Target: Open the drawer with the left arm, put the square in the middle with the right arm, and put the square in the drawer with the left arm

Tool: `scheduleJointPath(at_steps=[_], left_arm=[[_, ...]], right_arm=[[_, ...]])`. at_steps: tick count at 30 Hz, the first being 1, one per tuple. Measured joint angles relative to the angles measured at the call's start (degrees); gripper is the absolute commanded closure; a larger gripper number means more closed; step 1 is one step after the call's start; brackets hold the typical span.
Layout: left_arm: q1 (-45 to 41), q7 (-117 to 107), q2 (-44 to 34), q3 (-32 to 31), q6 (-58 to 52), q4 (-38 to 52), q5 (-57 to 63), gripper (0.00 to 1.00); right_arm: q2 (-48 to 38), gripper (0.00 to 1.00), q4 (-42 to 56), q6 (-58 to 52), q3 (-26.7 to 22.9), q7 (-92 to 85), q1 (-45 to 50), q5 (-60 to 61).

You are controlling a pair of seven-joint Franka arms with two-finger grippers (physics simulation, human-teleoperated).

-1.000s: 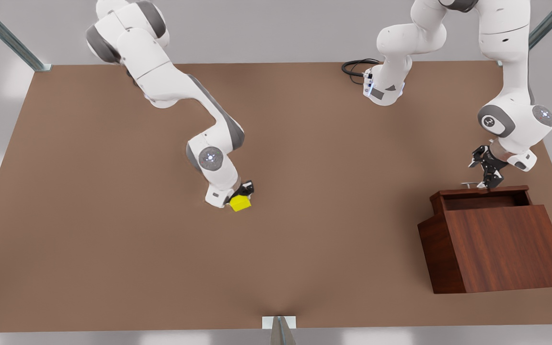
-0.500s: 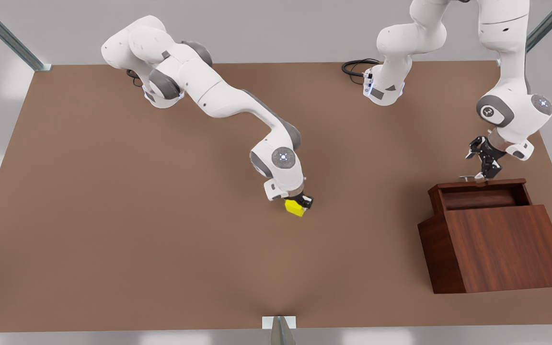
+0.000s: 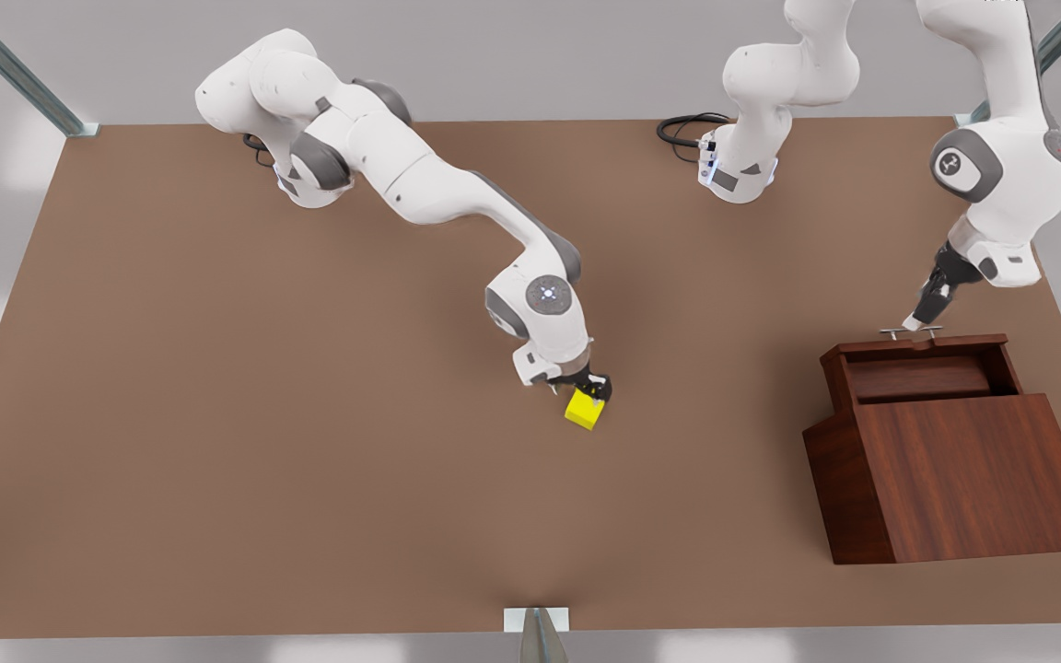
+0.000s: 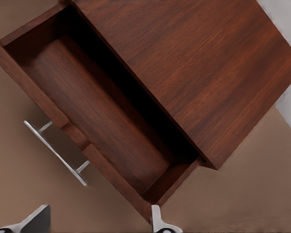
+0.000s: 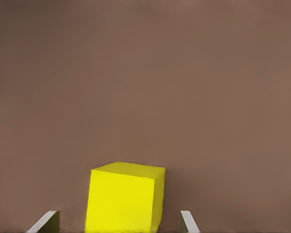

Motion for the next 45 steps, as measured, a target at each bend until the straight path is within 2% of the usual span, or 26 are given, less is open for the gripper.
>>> scheduleJointPath(at_steps=[2,4,7,8,9,11,13,16,18,23,33,40,45], left_arm=[[0.3,0.5,4.4,-6.6,-5.3,8.3,0.7,0.0],[-0.7,0.2,9.5,-11.9,-11.9,17.6,1.2,0.0],[-8.4,-3.3,20.0,-12.5,-22.0,32.9,2.6,0.0],[-13.3,-7.6,21.9,-12.5,-21.9,34.3,3.4,0.0],[-17.5,-12.5,24.2,-12.5,-21.8,35.6,4.0,0.0],[-23.8,-16.7,28.8,-12.6,-22.2,38.6,4.8,0.0],[-26.9,-6.7,34.8,-13.7,-22.3,42.8,5.2,0.0],[-26.9,2.5,43.6,-16.6,-21.6,50.2,5.2,0.0],[-27.0,8.6,46.5,-17.6,-20.2,52.2,5.2,0.0],[-28.3,8.7,49.9,-19.8,-16.4,52.2,5.3,0.0],[-30.9,12.4,55.1,-19.9,-9.4,52.5,5.6,0.0],[-30.8,13.2,55.5,-19.5,-9.6,51.6,8.2,0.0],[-30.8,13.3,55.7,-19.4,-5.0,48.4,8.7,0.0]], right_arm=[[-16.5,0.0,-17.7,0.0,-0.5,-14.7,-4.8,-0.3],[-33.7,0.0,-34.1,-2.1,-0.5,-29.0,-14.5,-0.2],[-47.6,0.0,-35.2,-22.1,-0.5,-54.5,-32.2,0.0],[-49.7,0.0,-34.5,-28.3,-0.2,-63.1,-38.9,0.0],[-49.5,0.0,-30.0,-35.8,-0.5,-65.4,-43.8,-0.4],[-49.1,0.0,-25.9,-39.2,-8.1,-67.4,-39.6,-1.7],[-48.3,0.0,-25.2,-39.9,-8.2,-67.1,-37.1,-1.8],[-46.4,0.0,-22.3,-41.0,-8.2,-66.6,-38.9,-0.8],[-45.5,0.0,-21.1,-40.7,-8.1,-66.5,-37.1,-0.8],[-43.9,0.0,-19.4,-39.2,-7.8,-66.5,-37.7,-0.8],[-43.6,0.0,-17.6,-39.1,-8.3,-66.5,-38.6,-1.7],[-43.0,0.0,-17.3,-39.0,-8.6,-66.5,-38.6,-1.6],[-43.0,0.0,-17.3,-38.2,-8.5,-66.5,-38.5,-1.7]])
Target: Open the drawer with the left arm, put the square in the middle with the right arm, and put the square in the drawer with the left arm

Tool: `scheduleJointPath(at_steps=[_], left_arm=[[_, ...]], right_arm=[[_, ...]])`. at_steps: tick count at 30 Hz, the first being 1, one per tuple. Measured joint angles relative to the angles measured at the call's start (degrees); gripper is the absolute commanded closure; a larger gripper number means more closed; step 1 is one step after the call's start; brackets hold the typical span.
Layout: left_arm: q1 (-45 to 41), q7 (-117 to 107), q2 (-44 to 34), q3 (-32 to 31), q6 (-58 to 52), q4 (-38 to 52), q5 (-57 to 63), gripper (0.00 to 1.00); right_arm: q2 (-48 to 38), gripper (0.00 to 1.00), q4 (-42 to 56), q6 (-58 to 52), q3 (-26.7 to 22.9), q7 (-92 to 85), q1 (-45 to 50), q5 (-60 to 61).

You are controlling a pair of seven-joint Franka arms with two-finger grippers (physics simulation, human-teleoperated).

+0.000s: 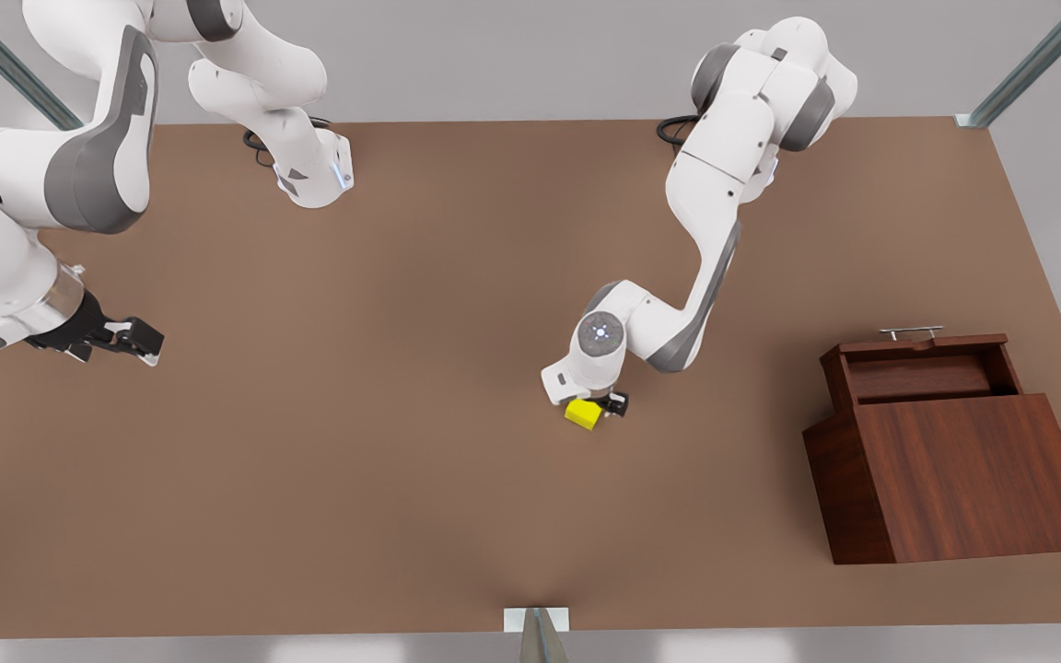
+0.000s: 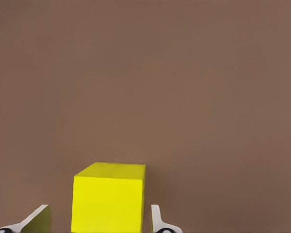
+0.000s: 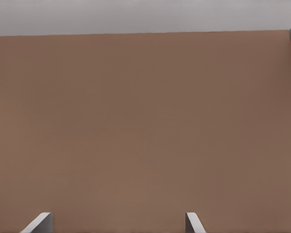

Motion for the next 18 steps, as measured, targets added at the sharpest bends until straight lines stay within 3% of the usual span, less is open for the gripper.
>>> scheduleJointPath(at_steps=[13,16,18], left_arm=[[-0.1,-0.2,3.8,0.0,3.4,-0.4,-0.1,0.0],[-0.1,-0.1,4.0,0.0,3.5,-0.4,-0.1,0.16],[0.0,-0.1,4.1,0.0,3.6,-0.4,-0.1,0.2]], right_arm=[[0.1,0.0,0.0,1.2,0.0,0.0,0.0,0.0],[0.1,0.0,0.0,1.3,0.0,0.1,0.0,0.0],[0.1,0.0,0.0,1.3,-0.1,0.0,0.0,0.0]])
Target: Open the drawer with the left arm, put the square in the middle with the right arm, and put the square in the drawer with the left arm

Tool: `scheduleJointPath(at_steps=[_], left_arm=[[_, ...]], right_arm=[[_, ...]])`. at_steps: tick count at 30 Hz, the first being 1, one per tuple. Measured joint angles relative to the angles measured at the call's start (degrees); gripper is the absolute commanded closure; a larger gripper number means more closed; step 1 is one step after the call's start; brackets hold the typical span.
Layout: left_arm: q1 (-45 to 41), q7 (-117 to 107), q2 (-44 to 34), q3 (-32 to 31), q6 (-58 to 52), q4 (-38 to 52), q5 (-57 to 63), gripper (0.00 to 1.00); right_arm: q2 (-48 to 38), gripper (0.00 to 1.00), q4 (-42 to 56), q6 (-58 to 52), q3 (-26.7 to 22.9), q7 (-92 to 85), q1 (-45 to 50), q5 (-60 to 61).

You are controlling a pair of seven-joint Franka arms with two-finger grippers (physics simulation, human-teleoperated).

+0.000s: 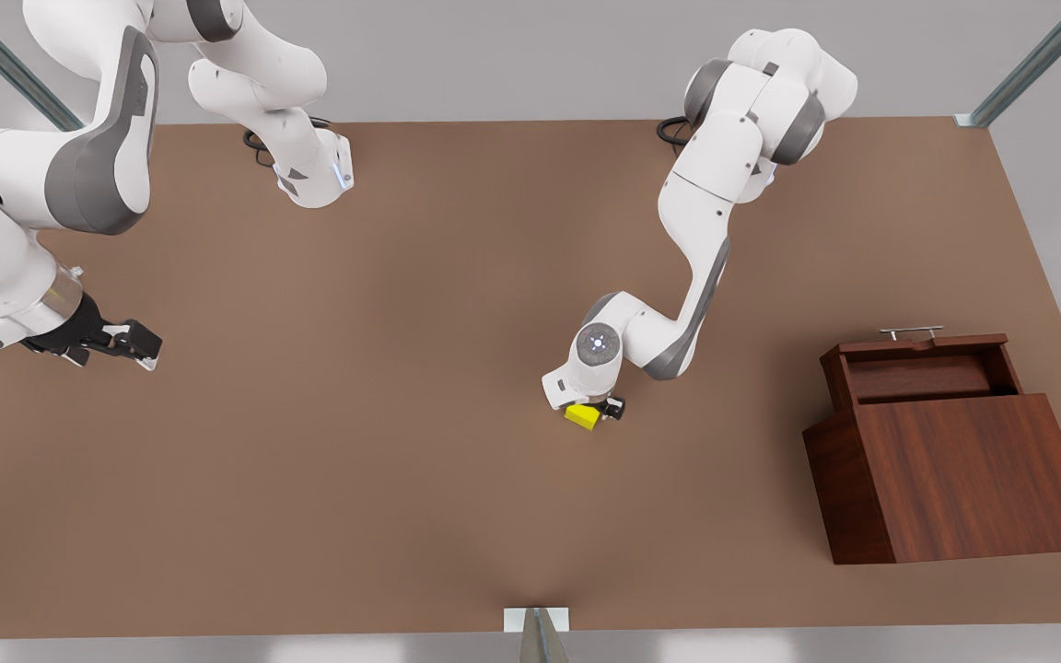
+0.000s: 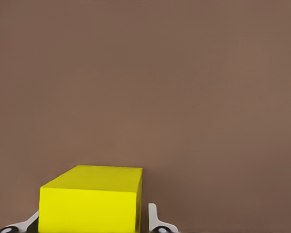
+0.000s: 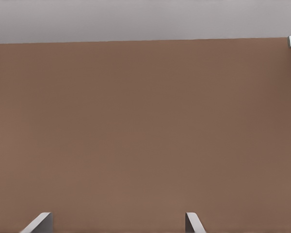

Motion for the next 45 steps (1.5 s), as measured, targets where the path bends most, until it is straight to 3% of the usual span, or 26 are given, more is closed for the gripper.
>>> scheduleJointPath(at_steps=[21,34,40,45], left_arm=[[0.0,-0.5,-1.6,0.0,-0.8,0.7,0.4,0.26],[0.4,0.1,-17.9,0.2,-22.2,0.5,0.0,0.26],[0.8,11.9,-22.1,8.9,-27.8,-0.3,-1.4,0.25],[0.6,25.7,-31.0,17.4,-27.6,-11.0,-2.6,0.25]], right_arm=[[0.0,0.0,0.0,0.7,0.0,0.1,-0.1,0.1],[0.0,0.0,0.0,0.7,0.0,0.1,-0.1,0.1],[0.0,0.0,0.0,0.7,0.0,0.1,-0.1,0.1],[0.0,0.0,0.0,0.7,0.0,0.1,-0.1,0.1]])
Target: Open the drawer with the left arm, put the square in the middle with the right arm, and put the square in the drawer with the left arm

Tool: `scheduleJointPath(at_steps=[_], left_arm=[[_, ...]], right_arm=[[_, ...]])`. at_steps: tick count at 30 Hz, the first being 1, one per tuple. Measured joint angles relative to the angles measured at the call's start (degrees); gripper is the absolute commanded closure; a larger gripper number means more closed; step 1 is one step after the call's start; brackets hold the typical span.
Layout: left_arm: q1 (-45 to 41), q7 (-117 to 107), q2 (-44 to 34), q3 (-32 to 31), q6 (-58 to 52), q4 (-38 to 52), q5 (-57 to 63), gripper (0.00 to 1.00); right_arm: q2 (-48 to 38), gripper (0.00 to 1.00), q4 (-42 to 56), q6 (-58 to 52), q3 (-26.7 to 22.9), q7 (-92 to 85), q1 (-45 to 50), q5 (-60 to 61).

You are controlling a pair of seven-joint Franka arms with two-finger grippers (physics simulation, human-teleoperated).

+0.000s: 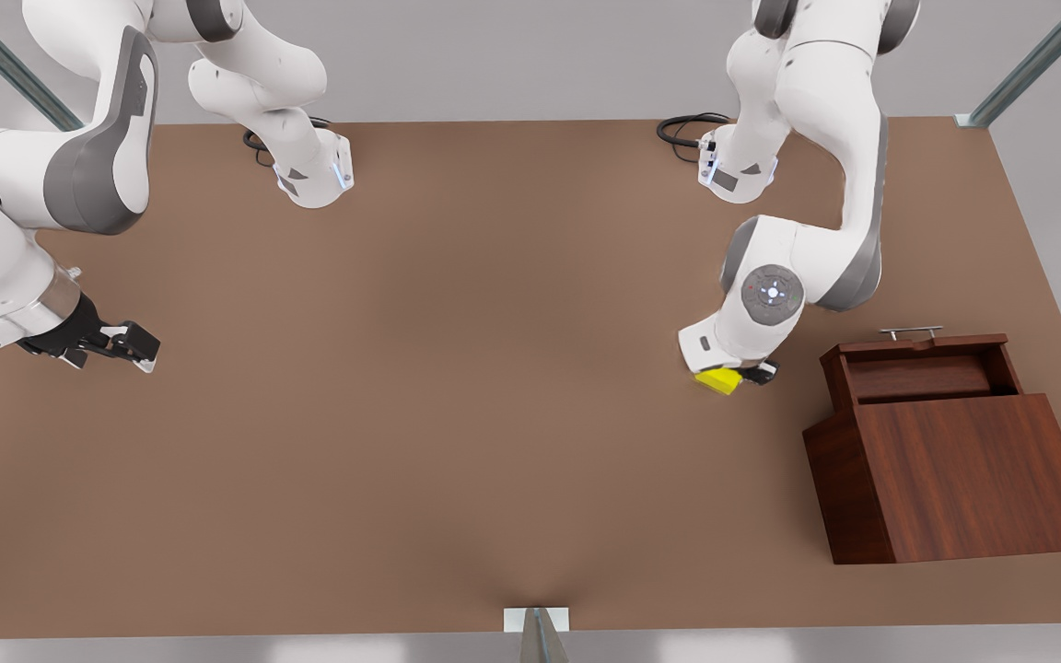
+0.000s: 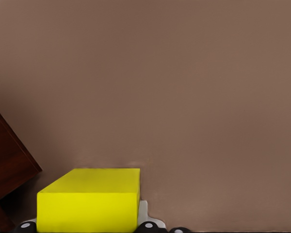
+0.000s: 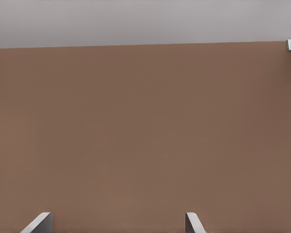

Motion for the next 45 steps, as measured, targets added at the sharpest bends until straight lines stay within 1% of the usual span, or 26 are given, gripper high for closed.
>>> scheduleJointPath(at_steps=[2,5,8,15,20,24,27,28,29,37,40,41,42,43,44,45], left_arm=[[-0.2,5.4,-1.8,3.5,-0.4,-1.8,-0.2,0.25],[0.0,12.3,-2.3,8.0,-0.4,-3.2,-0.3,0.25],[0.0,21.4,-2.9,14.3,-0.5,-4.2,-0.4,0.25],[0.7,36.4,-2.4,22.2,0.0,-4.8,-0.5,0.25],[6.1,43.8,-0.5,22.4,2.1,-4.8,-0.7,0.25],[7.4,45.4,2.0,22.4,2.4,-4.8,-1.8,0.25],[8.2,45.8,3.2,22.4,2.4,-4.7,-2.3,0.22],[8.1,45.8,3.7,22.4,2.5,-4.7,-2.5,0.09],[8.2,45.8,4.1,22.4,2.5,-4.7,-2.6,0.0],[7.8,45.2,3.9,22.1,0.5,-3.9,-3.7,0.0],[7.2,40.1,3.8,21.8,-7.6,2.9,-3.8,0.0],[7.3,33.4,4.3,21.7,-13.6,6.9,-3.8,0.0],[7.3,26.9,4.5,21.5,-17.1,9.9,-3.9,0.0],[7.3,23.5,4.5,21.5,-17.5,11.1,-4.2,0.0],[7.2,15.4,4.5,21.5,-18.1,13.6,-5.2,0.0],[7.2,3.2,4.2,20.1,-18.2,15.1,-6.3,0.0]], right_arm=[[0.0,0.0,0.0,0.0,0.0,0.0,0.0,0.0],[0.0,0.0,0.0,0.0,0.0,0.0,0.0,0.0],[0.0,0.0,0.0,0.0,0.0,0.0,0.0,0.0],[0.0,0.0,0.0,0.1,0.0,0.0,0.0,0.0],[0.0,0.0,0.0,0.1,0.0,0.0,0.0,0.0],[0.0,0.0,0.0,0.0,0.0,0.0,0.0,0.0],[0.0,0.0,0.0,0.0,0.0,0.0,0.0,0.0],[0.0,0.0,0.0,0.0,0.0,0.0,0.0,0.0],[0.0,0.0,0.0,0.0,0.0,0.0,0.0,-0.1],[0.0,0.0,0.0,0.0,0.0,0.0,0.0,0.0],[0.0,0.0,0.0,0.1,0.0,0.0,0.0,0.0],[0.0,0.0,0.0,0.0,0.0,0.0,0.0,-0.1],[0.0,0.0,0.0,0.0,0.0,0.0,0.0,0.0],[0.0,0.0,-0.1,0.0,0.0,0.0,0.0,0.0],[0.1,0.0,0.0,0.0,0.0,0.0,0.1,0.0],[0.1,0.0,0.0,0.0,0.0,0.0,0.1,0.0]])
